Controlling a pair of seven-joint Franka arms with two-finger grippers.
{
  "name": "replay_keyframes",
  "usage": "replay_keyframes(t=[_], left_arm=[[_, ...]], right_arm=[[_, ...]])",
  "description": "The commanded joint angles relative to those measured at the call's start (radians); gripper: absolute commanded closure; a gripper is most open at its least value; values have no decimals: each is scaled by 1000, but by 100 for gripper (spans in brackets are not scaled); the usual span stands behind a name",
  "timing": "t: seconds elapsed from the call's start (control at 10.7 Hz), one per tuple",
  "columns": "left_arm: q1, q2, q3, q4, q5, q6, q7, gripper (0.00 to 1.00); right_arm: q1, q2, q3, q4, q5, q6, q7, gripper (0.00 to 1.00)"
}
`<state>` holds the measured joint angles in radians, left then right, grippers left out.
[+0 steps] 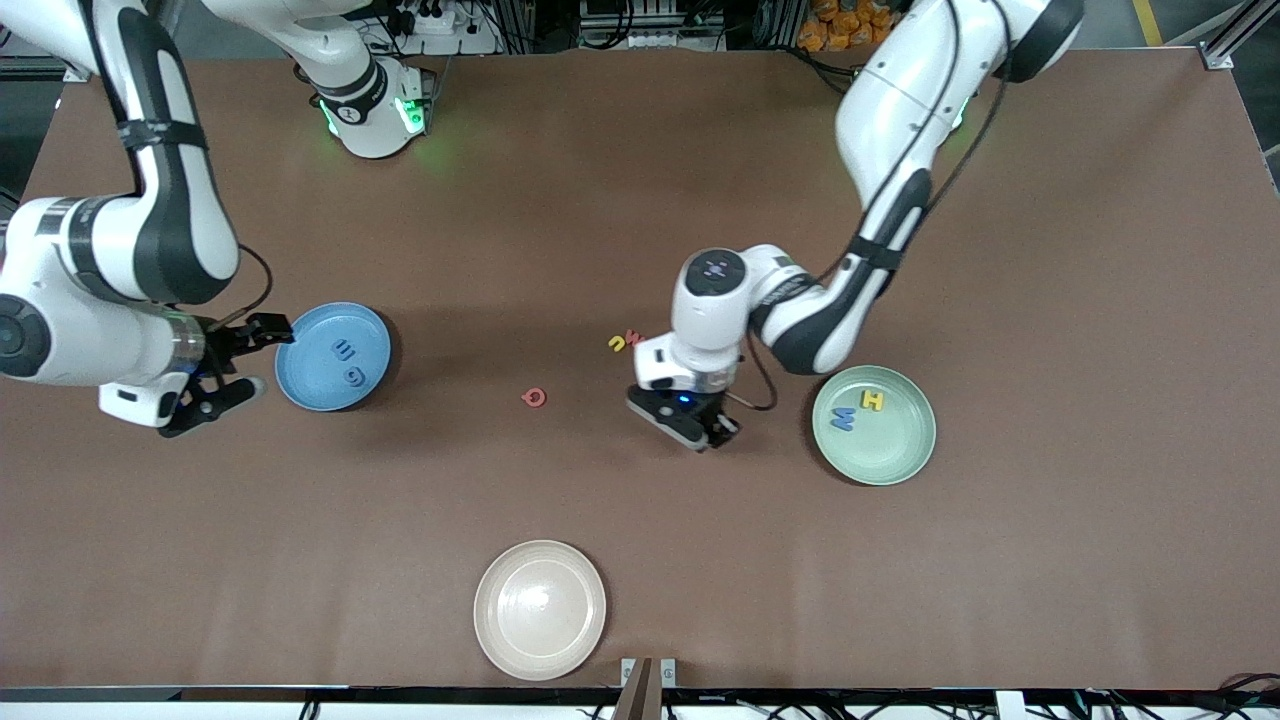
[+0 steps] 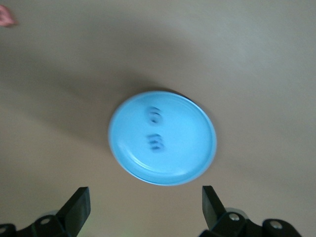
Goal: Sort upper and lower case letters into plates
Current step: 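Carry the R to the green plate and open the left gripper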
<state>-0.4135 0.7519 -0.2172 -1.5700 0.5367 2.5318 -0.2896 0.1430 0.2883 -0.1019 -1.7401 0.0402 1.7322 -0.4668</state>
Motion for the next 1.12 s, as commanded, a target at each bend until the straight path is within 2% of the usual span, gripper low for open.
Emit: replay_keyframes(t=[0.0,0.28,0.37,0.47,0.65,0.75,0.84,1.02], left_arm=[[248,-175,-133,-244,9,4,129,100],[667,-253,-403,-430,11,4,281,100],[811,-249,-475,-470,11,4,394,100],[907,-243,-517,-485,12,5,494,100],[932,-223,-521,-472,23,24,533,100],[932,-200,-521,-460,23,54,532,100],[931,-186,-519,-449,25,65,533,95],[938,-201,-519,-450,34,65,550,30]], right_arm=[[3,-47,158,-12,7,-3,115,0],[49,1,328,-45,1,165,206,0],[79,15,356,-74,0,261,208,0],[117,44,370,-81,0,329,208,0],[220,86,372,-82,-6,426,247,0],[245,110,373,-82,-47,484,310,0],[297,147,373,-82,-100,524,392,0],[360,196,372,-82,-125,590,511,0]])
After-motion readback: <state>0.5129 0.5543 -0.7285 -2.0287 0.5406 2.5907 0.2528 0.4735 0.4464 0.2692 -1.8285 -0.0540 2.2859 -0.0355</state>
